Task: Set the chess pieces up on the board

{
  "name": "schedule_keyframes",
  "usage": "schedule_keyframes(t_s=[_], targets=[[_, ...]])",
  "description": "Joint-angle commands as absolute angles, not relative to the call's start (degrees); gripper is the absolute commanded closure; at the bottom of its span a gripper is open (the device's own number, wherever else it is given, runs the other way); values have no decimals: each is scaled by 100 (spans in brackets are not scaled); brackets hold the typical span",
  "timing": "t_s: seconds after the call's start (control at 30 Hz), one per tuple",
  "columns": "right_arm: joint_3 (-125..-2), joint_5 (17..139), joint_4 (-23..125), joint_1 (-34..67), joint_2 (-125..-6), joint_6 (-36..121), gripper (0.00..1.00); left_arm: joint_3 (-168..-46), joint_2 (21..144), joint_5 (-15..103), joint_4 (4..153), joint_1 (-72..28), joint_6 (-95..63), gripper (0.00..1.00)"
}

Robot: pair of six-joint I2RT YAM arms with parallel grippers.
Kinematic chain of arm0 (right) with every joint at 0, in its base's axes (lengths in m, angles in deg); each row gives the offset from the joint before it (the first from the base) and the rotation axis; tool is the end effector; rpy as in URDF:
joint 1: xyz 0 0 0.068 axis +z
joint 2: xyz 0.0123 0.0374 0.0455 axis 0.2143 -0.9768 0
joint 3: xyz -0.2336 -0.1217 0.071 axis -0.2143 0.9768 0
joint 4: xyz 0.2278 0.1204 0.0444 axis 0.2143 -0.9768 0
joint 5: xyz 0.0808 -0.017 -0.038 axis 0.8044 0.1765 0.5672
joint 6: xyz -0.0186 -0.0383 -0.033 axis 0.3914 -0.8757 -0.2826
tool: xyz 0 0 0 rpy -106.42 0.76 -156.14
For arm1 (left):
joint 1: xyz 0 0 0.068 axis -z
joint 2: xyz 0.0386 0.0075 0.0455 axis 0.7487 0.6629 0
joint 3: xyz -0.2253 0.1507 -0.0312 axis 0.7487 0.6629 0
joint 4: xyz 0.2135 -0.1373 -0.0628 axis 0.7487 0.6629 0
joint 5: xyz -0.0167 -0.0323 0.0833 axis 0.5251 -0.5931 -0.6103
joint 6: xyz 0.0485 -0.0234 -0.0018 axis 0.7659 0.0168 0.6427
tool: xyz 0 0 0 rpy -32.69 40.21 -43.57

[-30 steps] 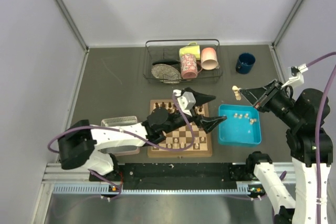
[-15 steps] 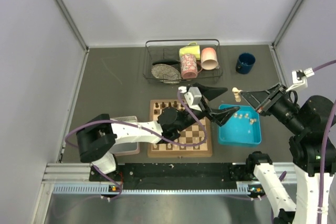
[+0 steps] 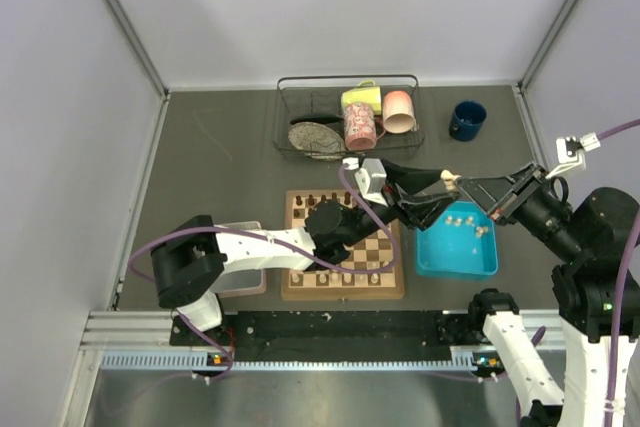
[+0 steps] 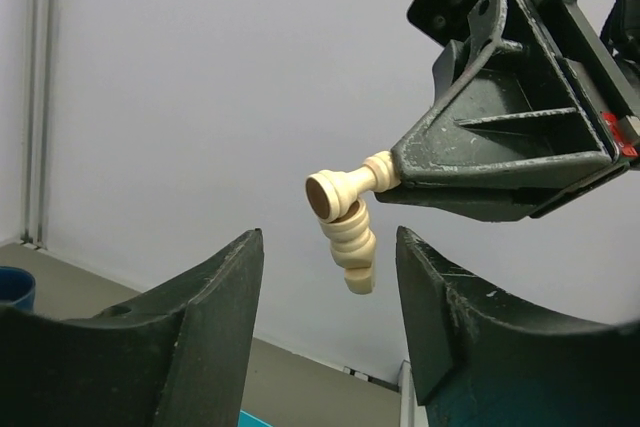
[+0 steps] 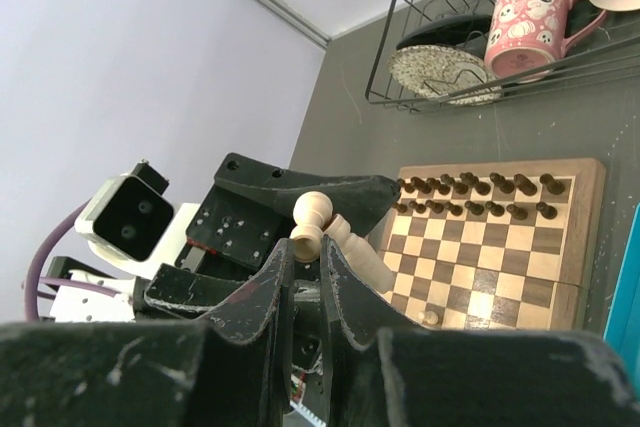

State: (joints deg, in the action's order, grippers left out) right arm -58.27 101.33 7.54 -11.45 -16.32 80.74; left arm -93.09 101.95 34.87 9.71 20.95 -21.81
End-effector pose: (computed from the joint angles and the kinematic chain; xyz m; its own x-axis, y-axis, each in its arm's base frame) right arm 0.0545 0.0194 0.4413 -0.4509 0.5993 -0.6615 -0.3006 0.5958 0.7447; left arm 0.1293 -0.3429 0.3378 -0.0885 -0.6053 -0.7911 0.9477 0.1933 -0.2540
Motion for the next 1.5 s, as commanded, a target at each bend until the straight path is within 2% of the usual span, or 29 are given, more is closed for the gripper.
schedule_keyframes(t_s=[0.0, 0.27, 0.4, 0.47, 0.5, 0.6, 1.03, 1.2, 1.3, 1.4, 1.47], targets=[[-5931, 10227, 936, -1211, -1560, 8169, 100, -9508, 10207, 3779, 787, 2131, -2334, 42], [-5878, 10227, 963, -1211, -1516, 8187, 100, -9552, 10242, 3911, 892, 2131, -2422, 56], [-5835, 10254, 980, -1211, -1508, 8213, 100, -9561, 10242, 3885, 893, 2131, -2457, 78], [-5834, 10245, 980, -1211, -1508, 8213, 100, -9543, 10233, 3841, 875, 2131, -2474, 85], [-5826, 10245, 980, -1211, -1508, 8204, 100, -9534, 10225, 3815, 875, 2131, -2475, 92], [-5817, 10236, 989, -1211, -1516, 8187, 100, -9455, 10181, 3771, 910, 2131, -2510, 100], [-6010, 10096, 1077, -1211, -1692, 8055, 100, -8208, 8786, 3858, 2341, 2034, -2501, 100], [-6098, 10262, 928, -1211, -1920, 7879, 100, -7961, 7381, 3631, 4553, 1929, -2124, 100], [-6238, 10333, 447, -1211, -2271, 7555, 100, -7847, 6336, 2885, 5887, 1806, -1887, 100], [-6405, 10324, -107, -1211, -2702, 7238, 100, -7794, 5325, 2575, 7135, 1298, -1912, 100], [-6537, 10096, -372, -1211, -2957, 6887, 100, -7820, 4892, 2689, 7806, 569, -1982, 100]])
